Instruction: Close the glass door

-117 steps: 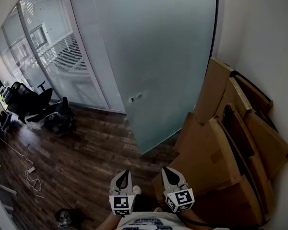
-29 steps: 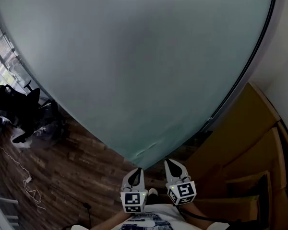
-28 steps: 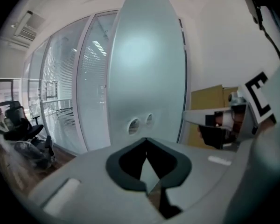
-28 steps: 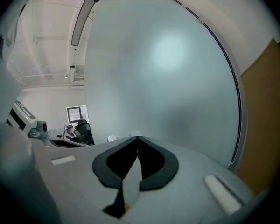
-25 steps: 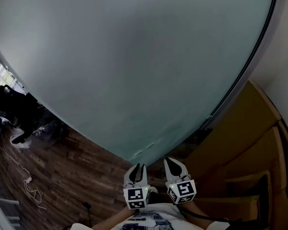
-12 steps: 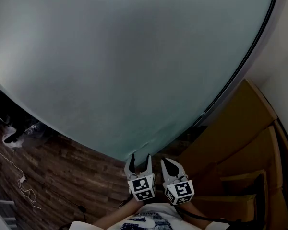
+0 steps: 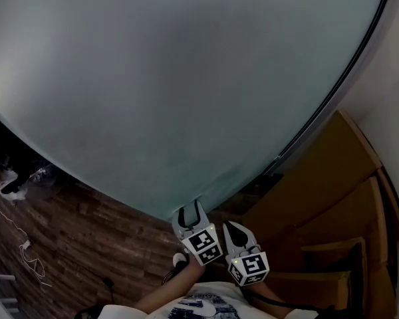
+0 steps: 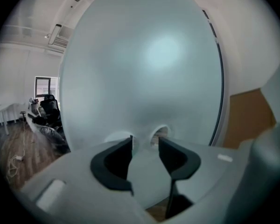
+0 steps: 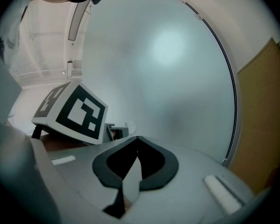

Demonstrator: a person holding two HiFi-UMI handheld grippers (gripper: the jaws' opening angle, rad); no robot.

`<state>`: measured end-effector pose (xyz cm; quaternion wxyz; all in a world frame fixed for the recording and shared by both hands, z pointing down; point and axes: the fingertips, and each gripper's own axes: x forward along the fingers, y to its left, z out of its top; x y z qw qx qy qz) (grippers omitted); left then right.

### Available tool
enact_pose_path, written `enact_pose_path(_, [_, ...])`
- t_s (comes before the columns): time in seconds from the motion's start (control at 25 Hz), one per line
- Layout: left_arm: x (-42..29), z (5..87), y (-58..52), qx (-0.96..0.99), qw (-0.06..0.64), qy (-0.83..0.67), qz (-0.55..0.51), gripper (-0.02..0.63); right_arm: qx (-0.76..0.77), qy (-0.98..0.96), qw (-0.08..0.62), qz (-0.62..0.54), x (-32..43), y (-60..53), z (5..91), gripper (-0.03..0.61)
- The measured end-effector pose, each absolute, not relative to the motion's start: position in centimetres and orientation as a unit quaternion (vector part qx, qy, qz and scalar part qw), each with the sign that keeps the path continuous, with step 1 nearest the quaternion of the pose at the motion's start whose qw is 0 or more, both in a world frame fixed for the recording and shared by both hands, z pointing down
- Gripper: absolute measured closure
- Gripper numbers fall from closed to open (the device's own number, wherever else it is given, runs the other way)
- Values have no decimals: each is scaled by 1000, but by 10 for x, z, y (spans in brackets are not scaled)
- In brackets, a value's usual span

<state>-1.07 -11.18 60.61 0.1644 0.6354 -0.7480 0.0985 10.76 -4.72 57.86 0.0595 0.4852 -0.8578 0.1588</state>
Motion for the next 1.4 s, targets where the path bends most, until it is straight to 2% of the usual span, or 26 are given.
enact_pose_path(0.16, [-11, 605, -120, 626, 151, -758, 103, 437, 481, -860, 58, 159, 105, -46, 578, 571])
enact_pose_path(0.36, [-22, 603, -127, 593, 152, -785, 99, 488, 481, -860, 61, 162, 106, -44, 580, 571])
enact_pose_path(1.4, [-49, 606, -166, 611, 136, -770, 120, 497, 485, -858, 46, 160, 115, -61, 575, 571])
